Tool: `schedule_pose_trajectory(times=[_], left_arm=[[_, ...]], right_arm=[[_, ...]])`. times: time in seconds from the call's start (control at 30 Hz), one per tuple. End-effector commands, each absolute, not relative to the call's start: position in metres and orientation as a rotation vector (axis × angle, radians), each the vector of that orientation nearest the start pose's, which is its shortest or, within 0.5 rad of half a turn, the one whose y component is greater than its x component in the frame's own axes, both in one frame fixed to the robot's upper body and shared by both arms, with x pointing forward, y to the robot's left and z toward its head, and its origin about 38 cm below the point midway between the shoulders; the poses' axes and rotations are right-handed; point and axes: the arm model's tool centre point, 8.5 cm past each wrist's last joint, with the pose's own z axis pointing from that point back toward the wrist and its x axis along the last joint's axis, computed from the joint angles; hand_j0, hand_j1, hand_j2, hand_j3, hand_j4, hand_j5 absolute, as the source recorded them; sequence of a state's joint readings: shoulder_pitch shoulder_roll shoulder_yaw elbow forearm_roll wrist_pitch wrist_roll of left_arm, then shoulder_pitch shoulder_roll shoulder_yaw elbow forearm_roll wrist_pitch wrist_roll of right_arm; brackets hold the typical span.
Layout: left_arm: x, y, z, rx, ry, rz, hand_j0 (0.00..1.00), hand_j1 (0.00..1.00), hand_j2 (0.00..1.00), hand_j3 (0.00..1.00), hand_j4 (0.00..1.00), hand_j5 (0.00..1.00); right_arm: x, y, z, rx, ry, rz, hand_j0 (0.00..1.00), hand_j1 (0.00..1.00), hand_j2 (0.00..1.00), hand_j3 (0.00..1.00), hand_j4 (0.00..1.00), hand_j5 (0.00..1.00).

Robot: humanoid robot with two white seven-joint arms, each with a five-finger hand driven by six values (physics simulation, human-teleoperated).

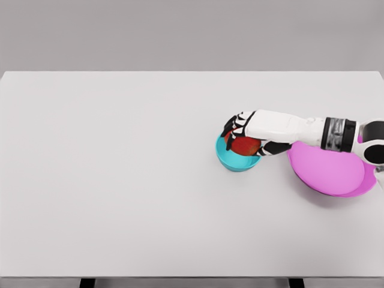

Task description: Put the apple from the pink plate into the blue bowl with your right arm

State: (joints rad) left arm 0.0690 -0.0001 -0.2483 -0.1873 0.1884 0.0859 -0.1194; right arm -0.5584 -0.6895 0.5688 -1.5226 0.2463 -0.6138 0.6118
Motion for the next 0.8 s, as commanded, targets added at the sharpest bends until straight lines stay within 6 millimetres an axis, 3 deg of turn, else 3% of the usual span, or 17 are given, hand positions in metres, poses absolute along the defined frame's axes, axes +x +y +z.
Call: schedule_pose_trajectory(times=[0.0, 0.27, 0.3, 0.33, 0.63, 0.77], left_arm=[[0.009, 0.246, -0.264, -0.072, -0.022, -0.062, 1.0, 1.0, 1.0, 1.0, 1.0, 1.0], [0.009, 0.246, -0.264, -0.072, -0.022, -0.062, 1.0, 1.0, 1.0, 1.0, 1.0, 1.0], [0.009, 0.246, -0.264, -0.072, -0.022, -0.062, 1.0, 1.0, 1.0, 1.0, 1.0, 1.0], [0.009, 0.246, -0.264, -0.072, -0.022, -0.062, 1.0, 1.0, 1.0, 1.0, 1.0, 1.0], [0.009, 0.246, -0.264, -0.072, -0.022, -0.062, 1.0, 1.0, 1.0, 1.0, 1.0, 1.0], [0.009, 0.246, -0.264, -0.072, -0.022, -0.062, 1.0, 1.0, 1.0, 1.0, 1.0, 1.0]], right_arm=[[0.412, -0.239, 0.199, -0.092, -1.61, 2.029, 0.59, 0.59, 0.59, 0.59, 0.59, 0.59], [0.412, -0.237, 0.2, -0.091, -1.615, 2.029, 0.63, 0.63, 0.63, 0.63, 0.63, 0.63], [0.412, -0.237, 0.198, -0.088, -1.612, 2.029, 0.74, 0.74, 0.74, 0.74, 0.74, 0.74], [0.413, -0.239, 0.199, -0.092, -1.609, 2.028, 1.0, 1.0, 1.0, 1.0, 1.0, 1.0], [0.412, -0.24, 0.2, -0.096, -1.611, 2.028, 1.0, 1.0, 1.0, 1.0, 1.0, 1.0], [0.417, -0.249, 0.22, -0.153, -1.641, 2.017, 1.0, 1.0, 1.0, 1.0, 1.0, 1.0]])
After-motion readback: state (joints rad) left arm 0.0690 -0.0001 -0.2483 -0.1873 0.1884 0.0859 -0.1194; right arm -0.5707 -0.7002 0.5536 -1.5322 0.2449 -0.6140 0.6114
